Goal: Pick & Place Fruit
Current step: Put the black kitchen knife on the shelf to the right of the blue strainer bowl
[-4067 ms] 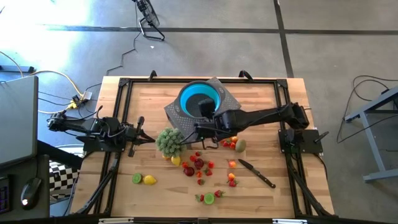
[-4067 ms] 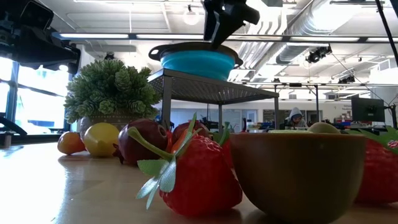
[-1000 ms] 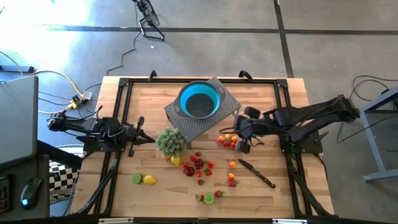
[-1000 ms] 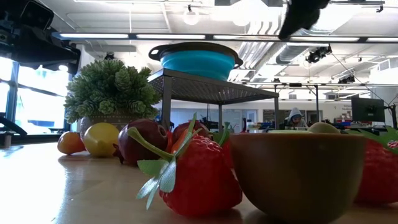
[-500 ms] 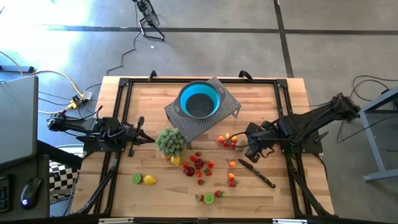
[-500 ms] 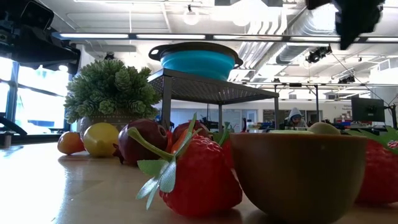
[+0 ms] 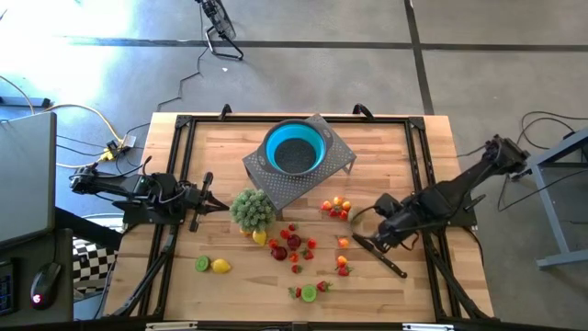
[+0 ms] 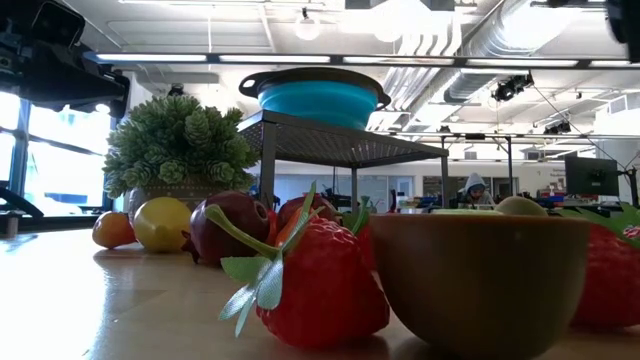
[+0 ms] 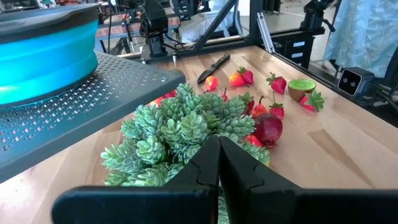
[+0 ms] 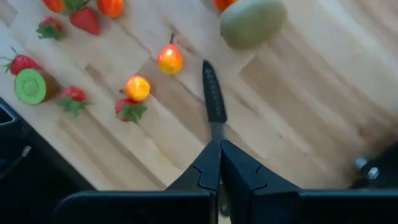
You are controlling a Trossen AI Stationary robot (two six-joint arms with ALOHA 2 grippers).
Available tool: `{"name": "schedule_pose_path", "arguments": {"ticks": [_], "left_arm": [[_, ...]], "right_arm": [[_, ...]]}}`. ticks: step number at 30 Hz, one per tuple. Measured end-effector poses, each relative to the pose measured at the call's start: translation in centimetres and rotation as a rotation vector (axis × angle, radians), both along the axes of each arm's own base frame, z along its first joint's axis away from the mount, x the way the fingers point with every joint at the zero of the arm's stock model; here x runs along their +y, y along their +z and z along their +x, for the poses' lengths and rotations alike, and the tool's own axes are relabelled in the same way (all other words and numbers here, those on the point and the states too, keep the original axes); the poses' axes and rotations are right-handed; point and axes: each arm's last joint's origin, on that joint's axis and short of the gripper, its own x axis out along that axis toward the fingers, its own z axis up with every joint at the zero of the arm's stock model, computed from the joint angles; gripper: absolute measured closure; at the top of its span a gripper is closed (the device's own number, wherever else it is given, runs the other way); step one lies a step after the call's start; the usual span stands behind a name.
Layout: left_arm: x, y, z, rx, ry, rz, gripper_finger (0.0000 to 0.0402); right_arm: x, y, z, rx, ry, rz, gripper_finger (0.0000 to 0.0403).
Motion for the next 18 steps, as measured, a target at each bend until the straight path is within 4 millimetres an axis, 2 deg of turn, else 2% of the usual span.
{"name": "schedule_pose_path", "arguments": {"ticks": [8,18], "left_arm": [[0.0,0.0,0.0,0.0,0.0,-0.001,0.0401],[0.0,0.0,0.0,0.001,0.001,-0.009,0.0401]], "right_arm": [[1.3,-0.2,-2.0,0.091,-0.141,0.006,0.0399],[2.7,-0.5,-3.0,0.123,-0.093,0.003,0.0391]]}}
